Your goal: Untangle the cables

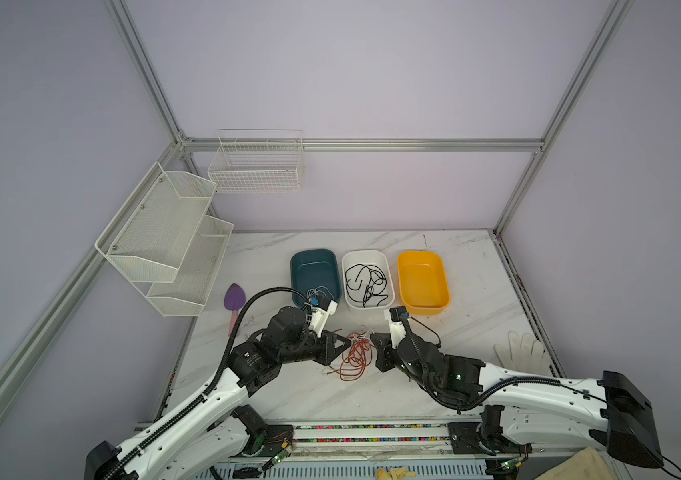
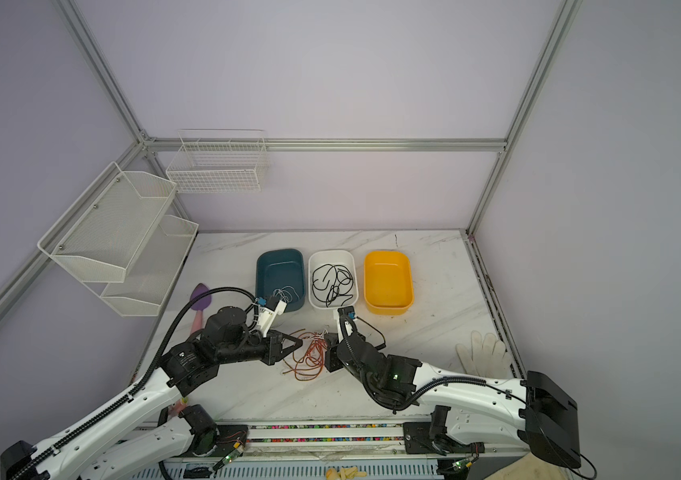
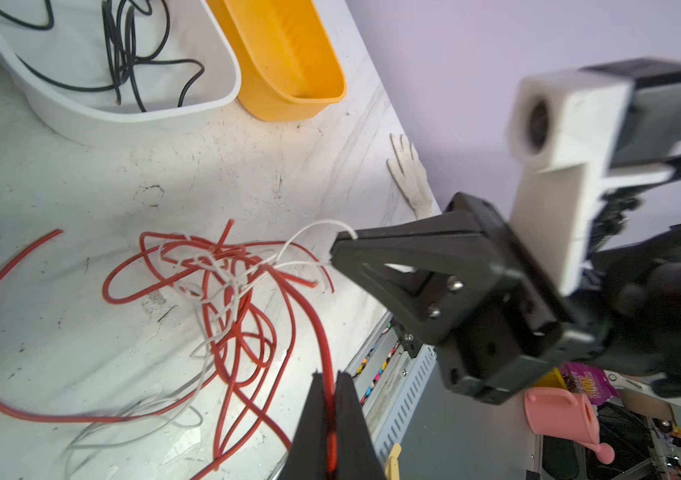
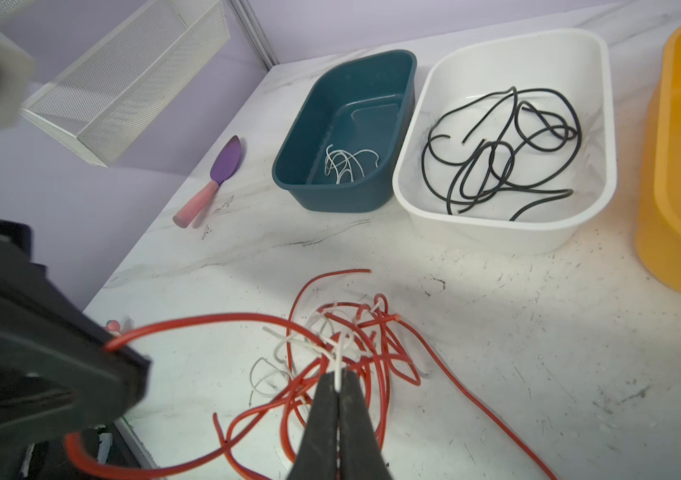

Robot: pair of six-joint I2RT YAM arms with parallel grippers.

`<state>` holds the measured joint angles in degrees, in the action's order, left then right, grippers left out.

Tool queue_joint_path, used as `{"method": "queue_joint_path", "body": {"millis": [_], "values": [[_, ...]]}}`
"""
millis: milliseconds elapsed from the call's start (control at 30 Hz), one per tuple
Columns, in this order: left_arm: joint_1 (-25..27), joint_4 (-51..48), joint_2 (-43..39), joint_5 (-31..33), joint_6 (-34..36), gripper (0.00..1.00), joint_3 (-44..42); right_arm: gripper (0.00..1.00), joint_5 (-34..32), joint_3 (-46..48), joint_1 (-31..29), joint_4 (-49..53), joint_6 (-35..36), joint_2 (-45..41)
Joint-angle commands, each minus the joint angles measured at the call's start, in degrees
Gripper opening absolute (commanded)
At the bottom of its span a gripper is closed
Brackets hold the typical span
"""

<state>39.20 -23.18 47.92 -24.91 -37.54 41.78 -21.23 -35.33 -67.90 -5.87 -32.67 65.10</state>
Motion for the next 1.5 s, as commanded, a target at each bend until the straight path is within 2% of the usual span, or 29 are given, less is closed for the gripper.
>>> {"method": "queue_joint_path", "body": {"millis": [0,433,567,667,733,900,1000,1167,1267,1467], "values": [[0.44,1.47,-1.95,-2.72,-2.38,0.0,8.43,0.0,-2.68,1.21,-0.22,-2.47,-2.44,2.64],[0.71,-0.64,-3.08,-4.36,-3.81,0.0,19.95,0.0,-3.38,3.52,1.32,-6.57,-5.27,14.72],[0.79,-0.89,-2.69,-4.02,-3.43,0.0,20.71,0.0,-3.13,3.91,1.5,-6.93,-4.92,13.86],[0.77,-1.6,-2.07,-3.66,-2.94,0.0,20.33,0.0,-2.45,5.02,1.46,-7.31,-3.89,8.69],[0.72,-1.68,-1.71,-3.39,-2.81,0.0,19.82,0.07,-1.54,5.82,1.47,-7.15,-2.99,5.14],[0.71,-4.1,-0.02,-1.46,-1.38,0.0,19.81,0.37,-1.06,7.38,1.46,-3.96,-1.44,-4.28],[0.76,-4.58,0.86,-0.48,-0.68,0.0,19.27,0.47,-1.05,7.21,1.51,-1.47,0.45,-7.29],[0.77,-5.12,2.6,0.38,-0.28,0.0,18.78,0.52,2.61,5.4,1.46,0.99,3.58,-8.15],[0.79,-4.23,3.03,-0.32,-0.82,0.0,18.05,0.54,7.37,5.84,1.28,-3.05,5.18,-8.51],[0.71,-3.54,2.63,0.29,-0.96,0.0,16.8,0.55,10.71,5.42,-0.55,-8.89,6.3,-8.59]]}}
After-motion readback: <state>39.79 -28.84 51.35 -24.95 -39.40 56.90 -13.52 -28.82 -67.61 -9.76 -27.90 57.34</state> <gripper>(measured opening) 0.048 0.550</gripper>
